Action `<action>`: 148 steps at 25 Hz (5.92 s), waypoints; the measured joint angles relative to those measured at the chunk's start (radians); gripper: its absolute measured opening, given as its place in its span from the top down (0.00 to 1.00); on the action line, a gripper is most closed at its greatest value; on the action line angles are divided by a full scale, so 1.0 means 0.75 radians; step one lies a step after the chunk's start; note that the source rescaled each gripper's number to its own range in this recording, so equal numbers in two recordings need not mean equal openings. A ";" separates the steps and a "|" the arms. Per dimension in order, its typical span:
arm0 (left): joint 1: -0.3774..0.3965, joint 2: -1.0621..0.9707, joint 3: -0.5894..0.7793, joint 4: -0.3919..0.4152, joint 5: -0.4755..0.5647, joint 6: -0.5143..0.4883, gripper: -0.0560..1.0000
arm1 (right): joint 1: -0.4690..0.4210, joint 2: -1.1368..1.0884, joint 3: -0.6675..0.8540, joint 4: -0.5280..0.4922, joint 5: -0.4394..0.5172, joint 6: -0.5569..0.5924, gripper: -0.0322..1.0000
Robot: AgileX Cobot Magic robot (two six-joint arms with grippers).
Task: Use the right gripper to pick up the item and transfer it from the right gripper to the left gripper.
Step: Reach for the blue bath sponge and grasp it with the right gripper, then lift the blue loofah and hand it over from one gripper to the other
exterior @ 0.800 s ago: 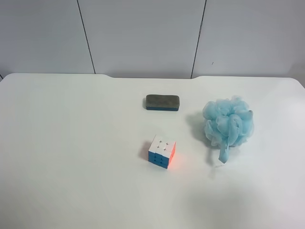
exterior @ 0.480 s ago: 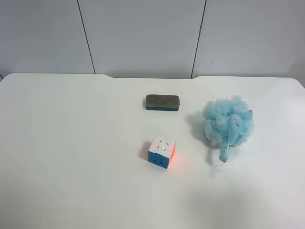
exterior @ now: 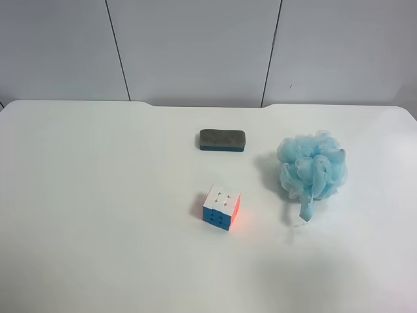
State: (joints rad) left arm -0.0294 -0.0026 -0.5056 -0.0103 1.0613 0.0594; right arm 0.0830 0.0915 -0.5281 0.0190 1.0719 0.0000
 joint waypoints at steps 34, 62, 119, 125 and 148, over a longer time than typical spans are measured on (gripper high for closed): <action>0.000 0.000 0.000 0.000 0.000 0.000 0.00 | 0.000 2.178 -0.601 0.211 -0.597 -0.270 0.01; 0.000 0.000 0.000 0.000 0.000 0.000 0.00 | 0.000 1.795 -0.601 0.243 -0.381 -0.284 0.93; -0.765 1.008 -0.236 -0.145 -0.396 0.597 0.00 | 0.816 2.044 -0.990 1.123 -0.244 -0.869 0.96; -0.849 1.201 -0.271 -0.139 -0.515 0.608 0.00 | 0.816 2.063 -0.990 1.221 -0.310 -0.910 0.96; -0.908 1.397 -0.327 -0.119 -0.692 0.591 0.88 | 0.825 2.065 -0.990 1.218 -0.341 -0.911 0.97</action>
State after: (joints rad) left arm -0.7107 1.0448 -0.7508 -0.0998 0.5421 0.5029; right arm 0.7018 1.6401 -1.2710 0.9325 0.8162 -0.6831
